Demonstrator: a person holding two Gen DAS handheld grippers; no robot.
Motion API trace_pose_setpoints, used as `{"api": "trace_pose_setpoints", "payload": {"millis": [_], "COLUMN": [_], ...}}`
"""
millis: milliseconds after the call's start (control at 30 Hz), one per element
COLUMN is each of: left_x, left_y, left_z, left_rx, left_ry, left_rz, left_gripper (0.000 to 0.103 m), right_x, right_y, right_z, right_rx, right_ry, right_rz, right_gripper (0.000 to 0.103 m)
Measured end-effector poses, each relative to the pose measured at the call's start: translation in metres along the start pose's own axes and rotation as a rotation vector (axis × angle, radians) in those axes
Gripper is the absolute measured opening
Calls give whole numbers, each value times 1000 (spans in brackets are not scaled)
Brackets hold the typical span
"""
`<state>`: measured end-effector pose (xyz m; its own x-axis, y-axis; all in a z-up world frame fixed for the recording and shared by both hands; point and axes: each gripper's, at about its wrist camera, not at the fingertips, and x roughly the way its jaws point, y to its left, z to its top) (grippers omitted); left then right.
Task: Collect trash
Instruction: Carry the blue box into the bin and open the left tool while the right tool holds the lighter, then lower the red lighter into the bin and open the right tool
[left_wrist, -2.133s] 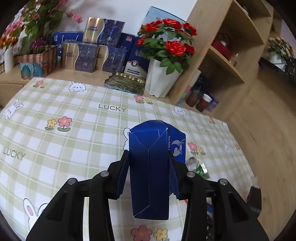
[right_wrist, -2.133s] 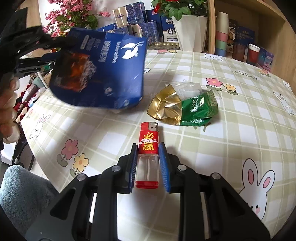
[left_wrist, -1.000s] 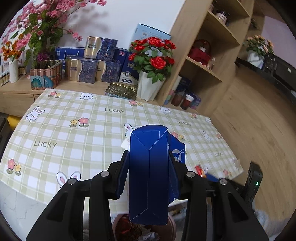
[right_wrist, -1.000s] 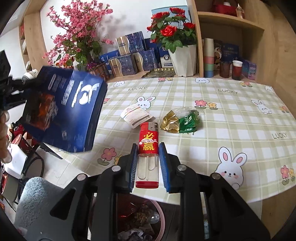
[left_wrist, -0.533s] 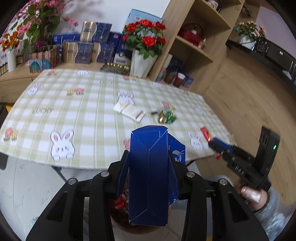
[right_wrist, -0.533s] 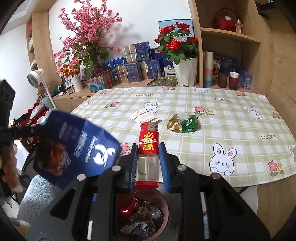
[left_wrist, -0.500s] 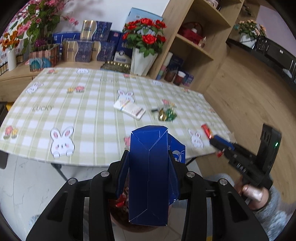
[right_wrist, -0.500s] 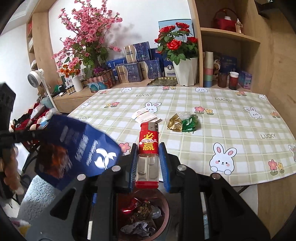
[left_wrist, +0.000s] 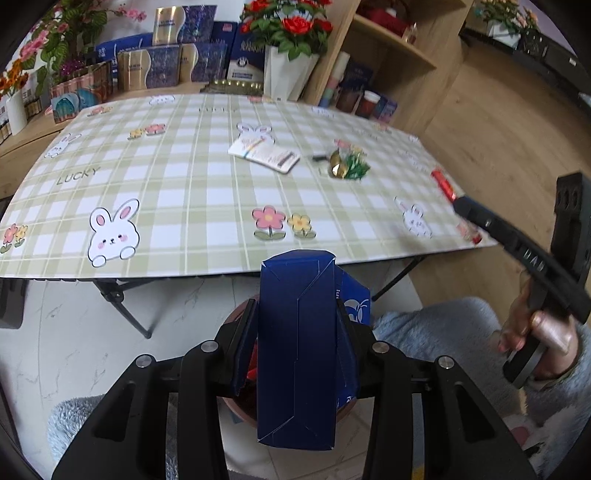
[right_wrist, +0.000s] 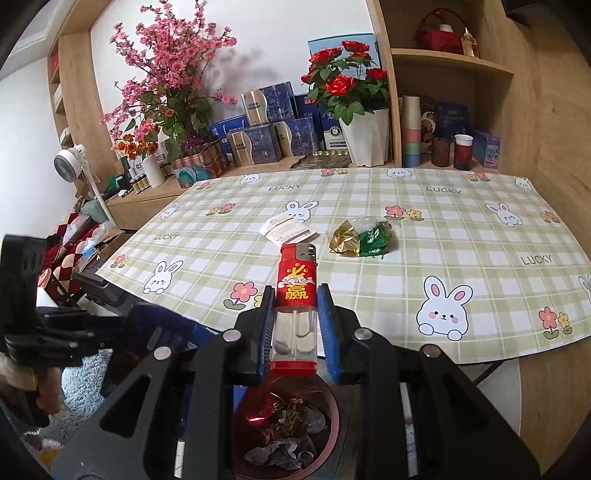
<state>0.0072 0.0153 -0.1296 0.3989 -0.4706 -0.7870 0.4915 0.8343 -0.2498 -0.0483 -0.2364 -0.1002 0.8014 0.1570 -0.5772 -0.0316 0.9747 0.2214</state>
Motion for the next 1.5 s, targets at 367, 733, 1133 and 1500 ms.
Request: {"api": "trace_pose_setpoints", "payload": {"millis": [367,733,1133,1500], "left_x": [55,56,-25,-51], "left_y": [-7,-17,5,36], "left_z": [-7,1,16,-15], "left_rx": [3,-40,-10,-4], "left_ry": [101,-13,-338,-419], "left_rz": [29,-52,179,290], "left_gripper": [39,81,97,97], "right_x": [5,1,12,37], "right_y": [-13,-21,-7,20], "right_z": [1,-3,-18,-44], "right_rx": [32,42,16,-31], "right_ry": [3,5,66,179], "right_rz": [-6,-22,1,24], "right_gripper": [26,26,26,26]}}
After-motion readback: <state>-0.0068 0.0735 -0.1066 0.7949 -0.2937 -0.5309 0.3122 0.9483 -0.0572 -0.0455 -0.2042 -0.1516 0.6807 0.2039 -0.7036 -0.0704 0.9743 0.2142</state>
